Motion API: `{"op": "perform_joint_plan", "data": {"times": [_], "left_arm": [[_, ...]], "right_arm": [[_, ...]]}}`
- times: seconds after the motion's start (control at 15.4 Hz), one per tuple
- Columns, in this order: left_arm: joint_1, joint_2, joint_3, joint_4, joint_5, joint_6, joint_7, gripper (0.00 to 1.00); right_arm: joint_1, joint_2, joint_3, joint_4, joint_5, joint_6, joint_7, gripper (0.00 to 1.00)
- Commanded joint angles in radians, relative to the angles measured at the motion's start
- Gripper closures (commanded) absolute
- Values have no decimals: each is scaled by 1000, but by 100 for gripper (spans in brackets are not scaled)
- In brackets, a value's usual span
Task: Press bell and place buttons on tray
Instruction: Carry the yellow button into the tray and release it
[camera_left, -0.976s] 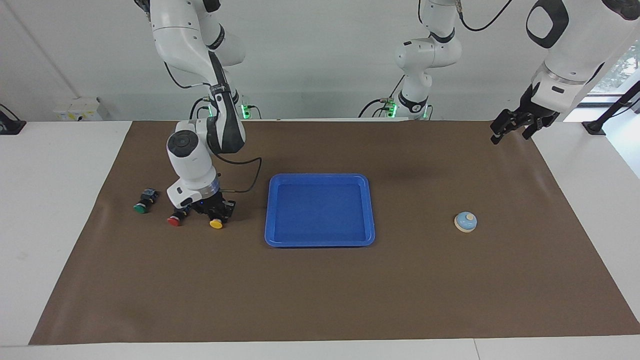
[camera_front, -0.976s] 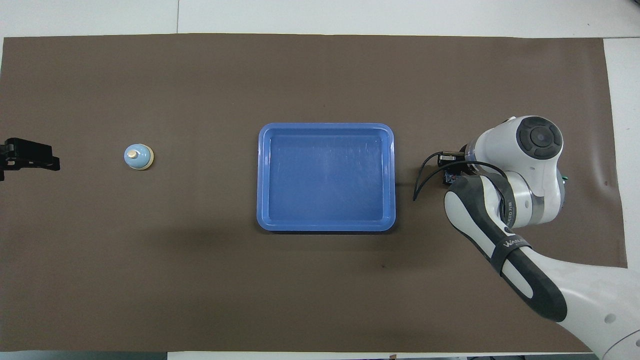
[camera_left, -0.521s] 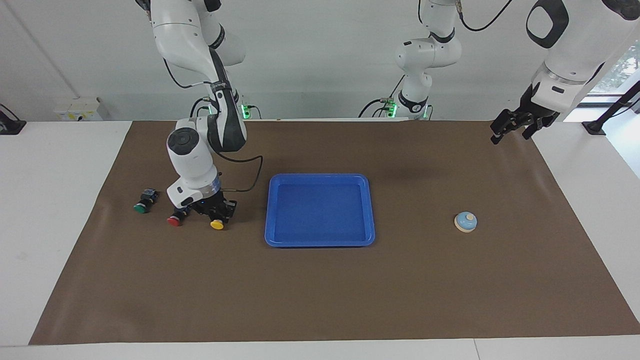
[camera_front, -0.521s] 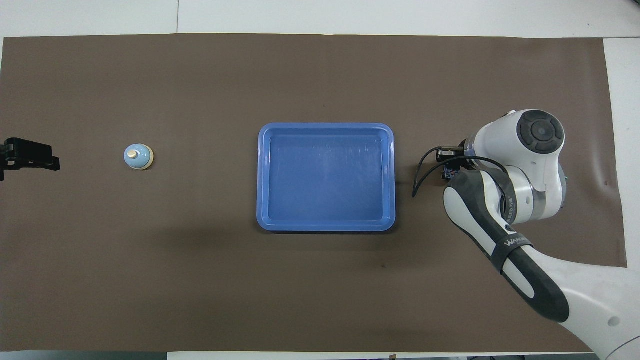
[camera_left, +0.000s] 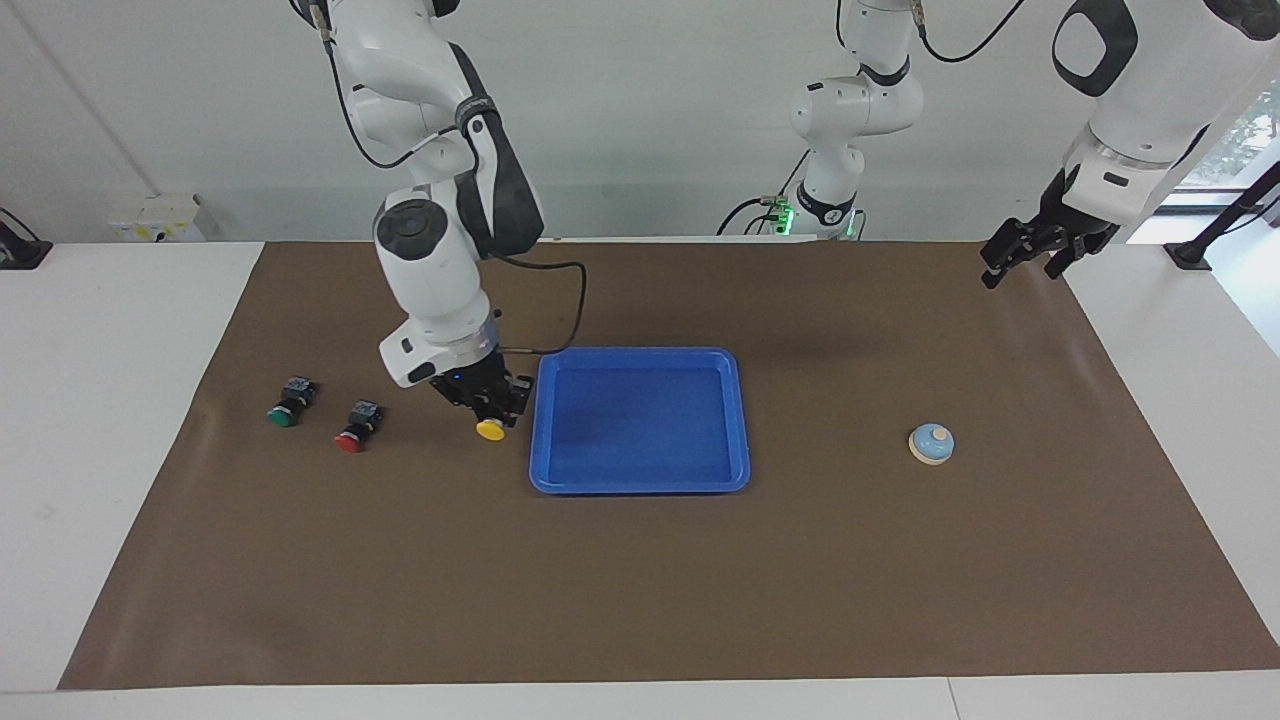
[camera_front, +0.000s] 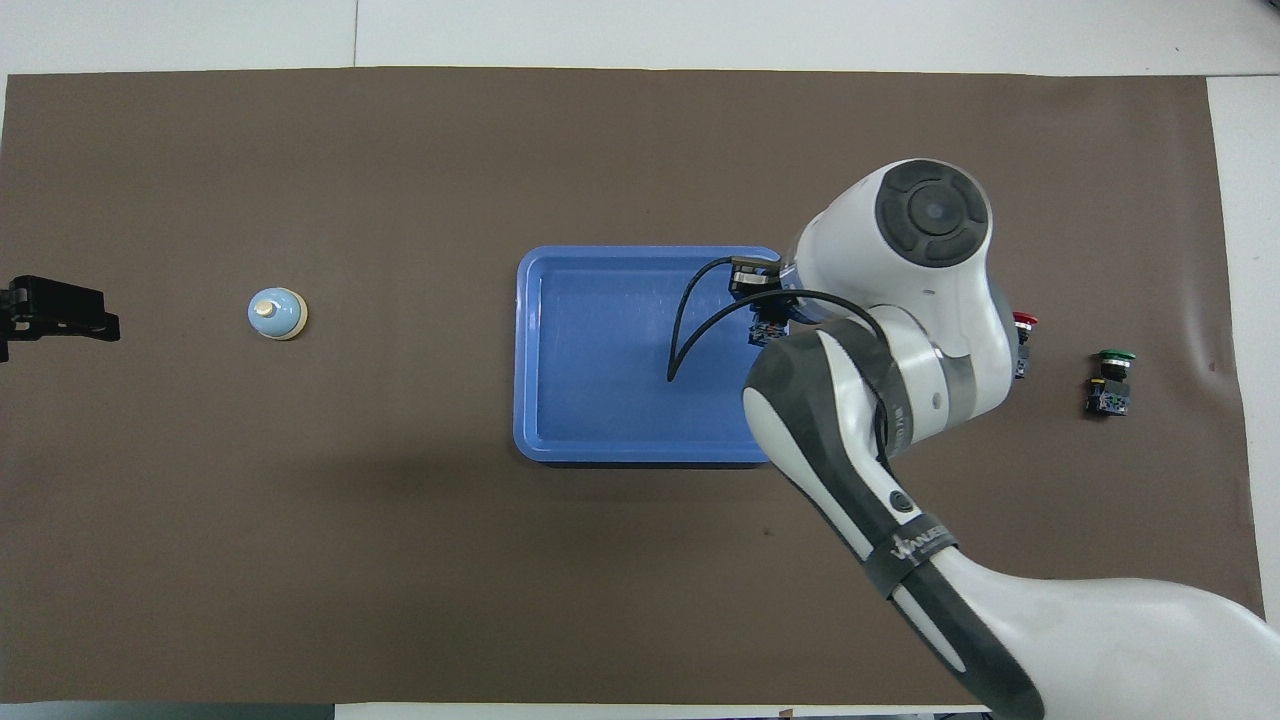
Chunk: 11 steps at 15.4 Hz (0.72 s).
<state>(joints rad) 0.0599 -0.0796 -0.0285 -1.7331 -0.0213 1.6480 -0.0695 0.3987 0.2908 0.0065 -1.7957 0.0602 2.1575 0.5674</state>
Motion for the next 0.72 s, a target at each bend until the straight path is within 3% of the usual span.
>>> {"op": "perform_joint_plan", "data": {"times": [0.0,0.2,0.52,0.59,0.65], "left_arm": [[-3,8,1,21,11,-20,2,0],[-3,8,1,21,11,-20,4,0],[-3,8,1,21,11,-20,2,0],[-3,8,1,21,11,-20,2,0],[-3,8,1,21,11,-20,2,0]], "right_arm": [[34,51,-2,-19,3,85,9,100],[42,70,-3,-86,-2,198,-10,100],[45,93,-3,-125,-2,254,2,100],[45,93,-3,-125,-2,246,5,90],[45,93,-3,-125,0,245,9,55]]}}
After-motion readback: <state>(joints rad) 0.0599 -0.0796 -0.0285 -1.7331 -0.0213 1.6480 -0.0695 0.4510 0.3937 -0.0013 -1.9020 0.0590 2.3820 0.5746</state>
